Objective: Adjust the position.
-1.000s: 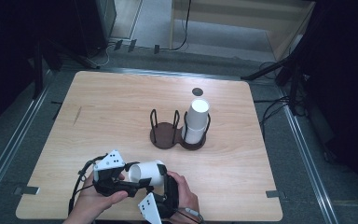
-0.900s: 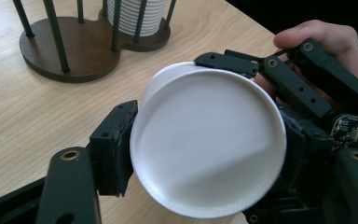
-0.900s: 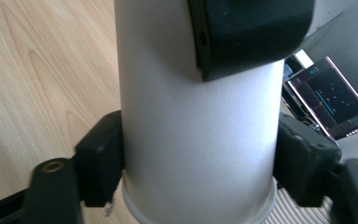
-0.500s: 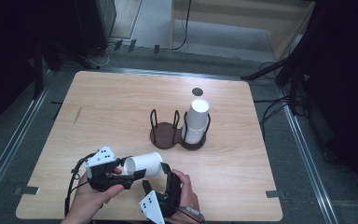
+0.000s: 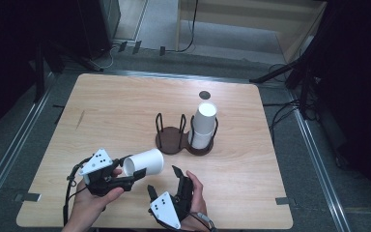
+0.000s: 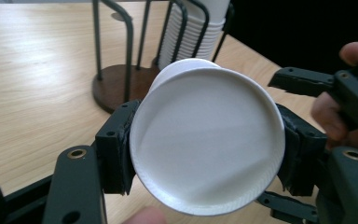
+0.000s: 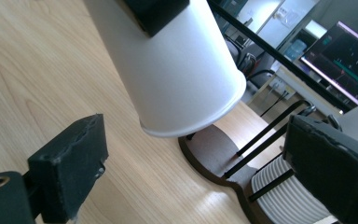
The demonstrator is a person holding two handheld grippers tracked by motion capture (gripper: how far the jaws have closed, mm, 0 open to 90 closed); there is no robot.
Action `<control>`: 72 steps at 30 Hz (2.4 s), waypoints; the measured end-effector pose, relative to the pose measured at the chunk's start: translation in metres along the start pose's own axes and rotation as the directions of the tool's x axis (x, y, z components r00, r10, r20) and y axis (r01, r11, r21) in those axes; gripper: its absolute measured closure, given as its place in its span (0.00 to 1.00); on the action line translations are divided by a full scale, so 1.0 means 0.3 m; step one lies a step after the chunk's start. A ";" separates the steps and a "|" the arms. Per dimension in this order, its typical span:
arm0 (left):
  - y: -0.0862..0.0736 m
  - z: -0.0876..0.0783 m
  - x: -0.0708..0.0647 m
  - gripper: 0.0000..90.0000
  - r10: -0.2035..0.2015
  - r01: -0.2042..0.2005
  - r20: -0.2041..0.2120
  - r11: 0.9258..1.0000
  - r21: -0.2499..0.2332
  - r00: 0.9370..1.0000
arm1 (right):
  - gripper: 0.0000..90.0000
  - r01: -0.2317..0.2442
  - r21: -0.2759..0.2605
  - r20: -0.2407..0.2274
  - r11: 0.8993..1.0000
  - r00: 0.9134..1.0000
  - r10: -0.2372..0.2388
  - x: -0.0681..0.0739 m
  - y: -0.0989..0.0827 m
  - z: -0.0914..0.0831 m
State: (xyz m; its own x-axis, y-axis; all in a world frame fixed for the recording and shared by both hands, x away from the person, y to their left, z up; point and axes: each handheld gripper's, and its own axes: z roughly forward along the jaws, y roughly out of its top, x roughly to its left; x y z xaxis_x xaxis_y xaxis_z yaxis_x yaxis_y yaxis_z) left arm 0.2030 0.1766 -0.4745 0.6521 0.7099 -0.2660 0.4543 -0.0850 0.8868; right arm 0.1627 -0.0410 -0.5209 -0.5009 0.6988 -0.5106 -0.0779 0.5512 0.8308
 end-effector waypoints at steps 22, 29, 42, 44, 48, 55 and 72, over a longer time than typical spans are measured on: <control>-0.047 0.026 0.020 0.38 0.023 -0.022 0.001 0.982 -0.190 1.000 | 0.02 -0.417 0.000 -0.036 0.909 0.908 0.417 -0.125 0.055 -0.019; -0.058 0.038 0.019 0.38 0.034 -0.031 0.009 0.975 -0.220 0.999 | 0.02 -0.575 -0.011 -0.052 0.818 0.817 0.574 -0.138 0.062 -0.022; -0.068 0.053 0.012 0.38 0.057 -0.053 0.011 0.967 -0.249 0.998 | 0.05 -0.810 -0.024 -0.052 0.586 0.586 0.808 -0.139 0.052 -0.012; -0.068 0.055 0.009 0.38 0.061 -0.056 0.010 0.966 -0.253 0.998 | 0.06 -0.827 -0.022 -0.055 0.562 0.563 0.825 -0.137 0.050 -0.011; -0.071 0.059 0.006 0.38 0.058 -0.052 0.014 0.963 -0.266 0.998 | 0.06 -0.881 -0.013 -0.067 0.473 0.473 0.878 -0.136 0.040 -0.005; -0.074 0.064 0.000 0.38 0.064 -0.057 0.017 0.958 -0.282 0.998 | 0.06 -0.953 0.007 -0.087 0.302 0.300 0.950 -0.130 0.029 0.009; -0.086 0.082 -0.019 0.38 0.090 -0.079 0.024 0.952 -0.296 0.996 | 0.00 -0.908 0.125 -0.171 -0.399 -0.416 0.893 -0.128 -0.034 0.028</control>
State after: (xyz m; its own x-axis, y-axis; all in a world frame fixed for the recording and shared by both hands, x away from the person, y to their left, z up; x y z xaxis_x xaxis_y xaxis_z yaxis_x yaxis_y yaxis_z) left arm 0.2026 0.1575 -0.5051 0.7048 0.6822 -0.1944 0.2017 0.0700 0.9769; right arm 0.1899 -0.0696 -0.5118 -0.0082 0.1237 0.9923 0.5939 -0.7977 0.1043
